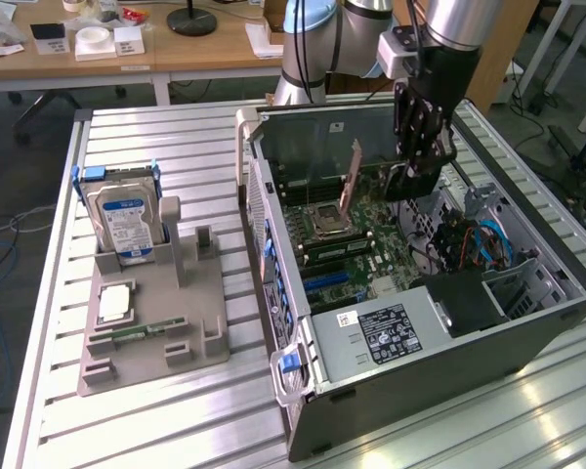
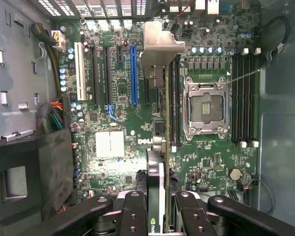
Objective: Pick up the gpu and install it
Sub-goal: 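Insert the gpu into the slot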
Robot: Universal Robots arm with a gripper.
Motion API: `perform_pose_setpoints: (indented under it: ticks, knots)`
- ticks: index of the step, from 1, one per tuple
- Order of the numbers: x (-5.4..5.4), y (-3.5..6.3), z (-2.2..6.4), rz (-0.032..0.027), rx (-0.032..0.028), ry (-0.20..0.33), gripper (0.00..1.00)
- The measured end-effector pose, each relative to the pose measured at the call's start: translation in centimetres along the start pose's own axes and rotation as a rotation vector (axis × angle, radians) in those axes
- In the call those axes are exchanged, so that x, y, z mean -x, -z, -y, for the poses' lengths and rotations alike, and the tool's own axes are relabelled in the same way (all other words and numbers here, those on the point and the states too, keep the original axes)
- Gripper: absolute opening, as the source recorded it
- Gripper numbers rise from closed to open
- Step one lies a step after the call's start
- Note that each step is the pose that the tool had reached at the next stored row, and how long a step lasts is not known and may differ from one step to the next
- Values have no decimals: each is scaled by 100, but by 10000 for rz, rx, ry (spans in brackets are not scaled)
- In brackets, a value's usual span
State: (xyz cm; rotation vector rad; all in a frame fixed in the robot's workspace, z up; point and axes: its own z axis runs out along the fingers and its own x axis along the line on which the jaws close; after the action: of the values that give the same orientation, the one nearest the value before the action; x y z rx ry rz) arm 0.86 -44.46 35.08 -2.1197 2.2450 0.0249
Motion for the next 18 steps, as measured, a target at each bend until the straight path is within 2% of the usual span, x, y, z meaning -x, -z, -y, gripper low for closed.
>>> perform_pose_setpoints:
  ticks: [5,12,18]
  knots:
    - [-3,0,-42,0,0,1,27]
    - [-3,-1,-47,1,0,0,27]
    - [-7,1,-131,0,0,1,27]
